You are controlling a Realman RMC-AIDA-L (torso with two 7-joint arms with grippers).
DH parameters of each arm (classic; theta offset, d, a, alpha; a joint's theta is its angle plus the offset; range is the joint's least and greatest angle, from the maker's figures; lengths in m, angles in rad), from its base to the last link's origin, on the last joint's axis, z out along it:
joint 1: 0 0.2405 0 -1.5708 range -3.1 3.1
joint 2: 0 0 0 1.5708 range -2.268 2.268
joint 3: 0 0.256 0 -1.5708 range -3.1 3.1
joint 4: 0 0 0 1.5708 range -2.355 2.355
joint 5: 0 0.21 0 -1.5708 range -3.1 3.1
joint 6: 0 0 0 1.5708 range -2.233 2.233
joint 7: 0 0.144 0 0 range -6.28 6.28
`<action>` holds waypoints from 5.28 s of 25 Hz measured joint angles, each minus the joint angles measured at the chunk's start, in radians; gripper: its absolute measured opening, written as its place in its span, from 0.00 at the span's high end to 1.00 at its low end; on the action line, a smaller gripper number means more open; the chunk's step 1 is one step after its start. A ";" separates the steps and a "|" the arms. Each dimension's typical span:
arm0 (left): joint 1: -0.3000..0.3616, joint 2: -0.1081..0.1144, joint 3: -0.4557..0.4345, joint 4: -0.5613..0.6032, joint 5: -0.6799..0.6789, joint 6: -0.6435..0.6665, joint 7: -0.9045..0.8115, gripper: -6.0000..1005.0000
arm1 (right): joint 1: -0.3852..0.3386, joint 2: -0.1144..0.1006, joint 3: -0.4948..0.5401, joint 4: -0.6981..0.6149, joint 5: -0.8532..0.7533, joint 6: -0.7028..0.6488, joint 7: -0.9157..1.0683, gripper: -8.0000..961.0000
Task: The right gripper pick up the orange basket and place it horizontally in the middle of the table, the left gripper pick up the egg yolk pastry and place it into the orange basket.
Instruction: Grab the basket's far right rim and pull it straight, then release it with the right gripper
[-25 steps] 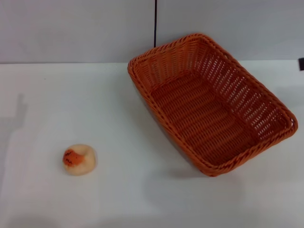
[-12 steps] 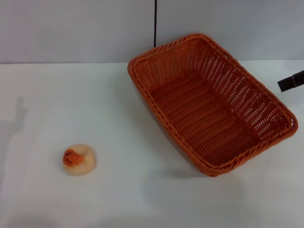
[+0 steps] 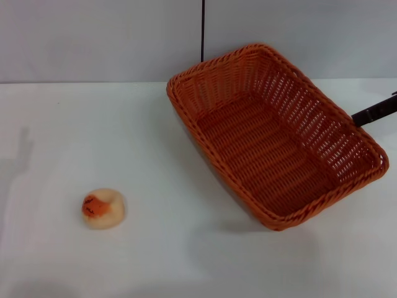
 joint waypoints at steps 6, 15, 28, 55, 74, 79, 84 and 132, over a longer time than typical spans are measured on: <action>-0.007 0.001 0.000 -0.001 0.000 -0.004 -0.002 0.29 | 0.013 0.011 -0.021 0.028 -0.004 0.029 -0.005 0.16; -0.009 0.001 0.000 0.003 0.000 -0.020 -0.002 0.29 | 0.036 0.032 -0.121 0.113 -0.005 0.149 -0.010 0.16; -0.014 0.000 0.000 0.003 0.000 -0.044 -0.003 0.30 | 0.050 0.056 -0.167 0.126 -0.034 0.174 -0.016 0.17; -0.022 0.000 0.000 0.001 0.000 -0.047 -0.008 0.30 | 0.033 0.064 -0.170 0.082 -0.039 0.168 -0.035 0.79; -0.035 0.001 -0.002 0.003 0.000 -0.047 -0.009 0.31 | -0.095 0.067 -0.144 -0.128 0.181 0.119 -0.038 0.82; -0.036 0.001 -0.003 0.002 0.000 -0.047 -0.009 0.31 | -0.107 0.071 -0.069 -0.148 0.210 0.098 -0.069 0.82; -0.036 0.001 -0.003 0.003 0.000 -0.047 -0.009 0.31 | -0.120 0.066 -0.015 -0.157 0.281 0.056 -0.116 0.81; -0.038 -0.004 0.000 -0.018 0.000 -0.062 -0.019 0.32 | 0.043 0.061 -0.130 -0.051 0.227 -0.156 -0.501 0.69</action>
